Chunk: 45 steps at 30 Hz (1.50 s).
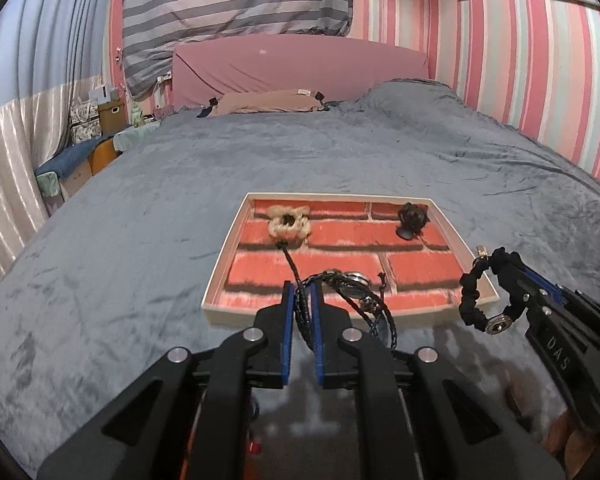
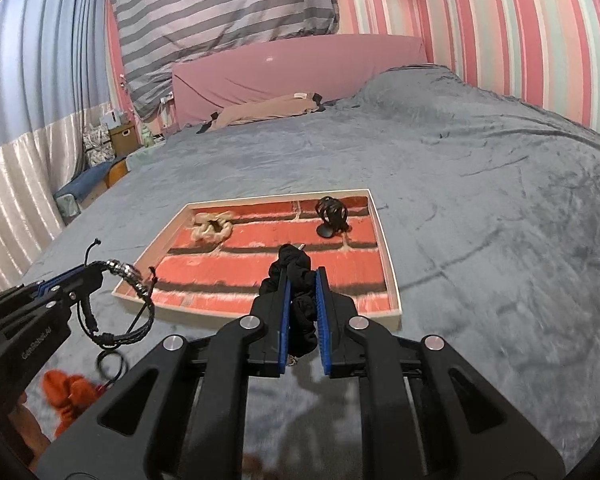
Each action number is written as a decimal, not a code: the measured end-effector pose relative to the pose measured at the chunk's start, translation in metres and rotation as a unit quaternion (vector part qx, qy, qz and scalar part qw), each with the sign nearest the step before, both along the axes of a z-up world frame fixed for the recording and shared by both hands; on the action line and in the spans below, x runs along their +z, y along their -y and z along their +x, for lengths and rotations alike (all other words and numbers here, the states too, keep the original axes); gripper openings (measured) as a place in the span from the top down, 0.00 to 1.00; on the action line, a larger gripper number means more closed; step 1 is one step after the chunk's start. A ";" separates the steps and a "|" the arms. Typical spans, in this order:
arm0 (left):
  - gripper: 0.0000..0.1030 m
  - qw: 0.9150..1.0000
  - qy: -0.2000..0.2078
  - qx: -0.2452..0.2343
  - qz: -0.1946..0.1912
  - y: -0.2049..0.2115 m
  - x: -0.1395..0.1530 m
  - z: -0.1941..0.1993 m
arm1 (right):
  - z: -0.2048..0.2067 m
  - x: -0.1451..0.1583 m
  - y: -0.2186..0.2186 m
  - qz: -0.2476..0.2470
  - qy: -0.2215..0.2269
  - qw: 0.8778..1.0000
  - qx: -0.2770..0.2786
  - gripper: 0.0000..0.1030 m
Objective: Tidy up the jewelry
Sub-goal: 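Carry the braided bracelet and black scrunchie into the tray with both tools, then open both tools to release the bracelet and scrunchie in the tray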
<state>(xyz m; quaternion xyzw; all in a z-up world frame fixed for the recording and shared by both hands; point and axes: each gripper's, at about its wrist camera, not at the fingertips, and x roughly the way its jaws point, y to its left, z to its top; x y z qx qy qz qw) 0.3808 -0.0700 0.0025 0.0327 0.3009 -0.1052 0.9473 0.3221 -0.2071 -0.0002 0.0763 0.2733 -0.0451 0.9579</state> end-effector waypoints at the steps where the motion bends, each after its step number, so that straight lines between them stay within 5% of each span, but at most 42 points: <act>1: 0.92 1.000 -0.002 0.003 -0.001 0.003 -0.001 0.009 | 0.006 -0.001 0.000 -0.002 -0.001 1.000 -0.001 0.88; 24: 0.92 0.999 -0.041 0.025 0.025 0.016 -0.070 0.146 | 0.143 -0.057 0.020 -0.037 -0.051 0.998 -0.011 0.88; 45: 0.91 0.996 -0.081 0.037 0.027 0.009 -0.092 0.175 | 0.166 -0.075 0.026 -0.033 -0.104 0.993 -0.033 0.85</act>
